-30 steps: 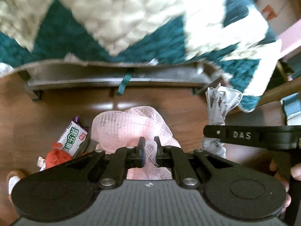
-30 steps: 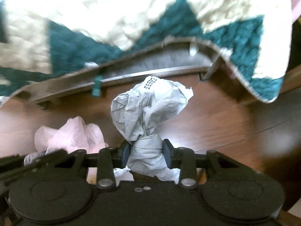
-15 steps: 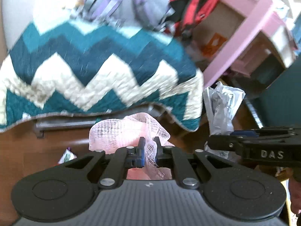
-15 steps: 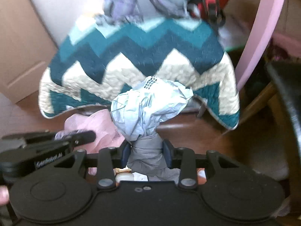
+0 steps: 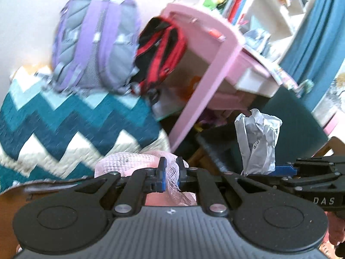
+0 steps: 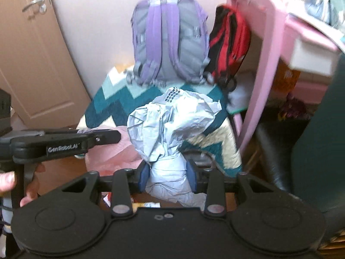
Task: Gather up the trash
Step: 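Lift both held items and carry them toward the teal bin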
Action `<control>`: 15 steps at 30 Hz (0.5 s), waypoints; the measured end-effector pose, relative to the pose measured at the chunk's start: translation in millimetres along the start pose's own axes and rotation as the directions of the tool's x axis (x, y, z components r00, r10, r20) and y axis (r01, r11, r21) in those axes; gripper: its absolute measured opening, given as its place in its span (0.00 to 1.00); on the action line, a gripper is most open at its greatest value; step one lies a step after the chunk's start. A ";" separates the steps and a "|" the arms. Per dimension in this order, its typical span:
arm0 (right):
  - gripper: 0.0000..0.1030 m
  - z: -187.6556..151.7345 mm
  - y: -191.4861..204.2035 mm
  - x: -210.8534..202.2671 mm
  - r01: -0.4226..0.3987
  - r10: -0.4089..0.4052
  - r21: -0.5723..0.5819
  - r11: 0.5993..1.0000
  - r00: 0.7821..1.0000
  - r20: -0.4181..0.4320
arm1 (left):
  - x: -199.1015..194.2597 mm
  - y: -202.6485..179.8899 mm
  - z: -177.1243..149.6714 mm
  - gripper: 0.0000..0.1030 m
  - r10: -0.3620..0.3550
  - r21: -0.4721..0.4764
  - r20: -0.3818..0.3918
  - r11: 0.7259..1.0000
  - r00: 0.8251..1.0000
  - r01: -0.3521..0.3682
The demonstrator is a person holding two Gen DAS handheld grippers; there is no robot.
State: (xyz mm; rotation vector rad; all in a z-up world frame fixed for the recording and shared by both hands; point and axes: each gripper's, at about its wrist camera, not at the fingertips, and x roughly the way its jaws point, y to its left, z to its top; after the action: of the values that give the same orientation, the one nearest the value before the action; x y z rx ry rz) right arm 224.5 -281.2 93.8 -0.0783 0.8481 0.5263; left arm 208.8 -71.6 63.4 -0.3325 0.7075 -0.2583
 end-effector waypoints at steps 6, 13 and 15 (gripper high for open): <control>0.34 25.9 -31.3 -61.1 0.095 -0.093 -0.010 0.995 0.990 0.109 | -9.3 -61.5 48.9 0.08 -0.056 0.089 0.078 0.995 0.995 0.049; 0.34 51.0 -89.8 -118.9 0.252 -0.256 0.048 0.967 0.944 0.206 | -5.8 -140.1 102.4 0.08 -0.146 0.185 0.127 0.975 0.981 0.121; 0.34 53.7 -111.5 -130.2 0.297 -0.307 0.077 0.952 0.927 0.216 | -2.5 -165.9 114.7 0.08 -0.179 0.208 0.134 0.967 0.975 0.149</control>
State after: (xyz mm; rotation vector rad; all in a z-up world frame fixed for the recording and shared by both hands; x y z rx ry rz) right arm 244.0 -417.3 209.5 -0.1060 0.6087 0.2204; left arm 264.2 -198.7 210.0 -0.2190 0.4991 -0.4534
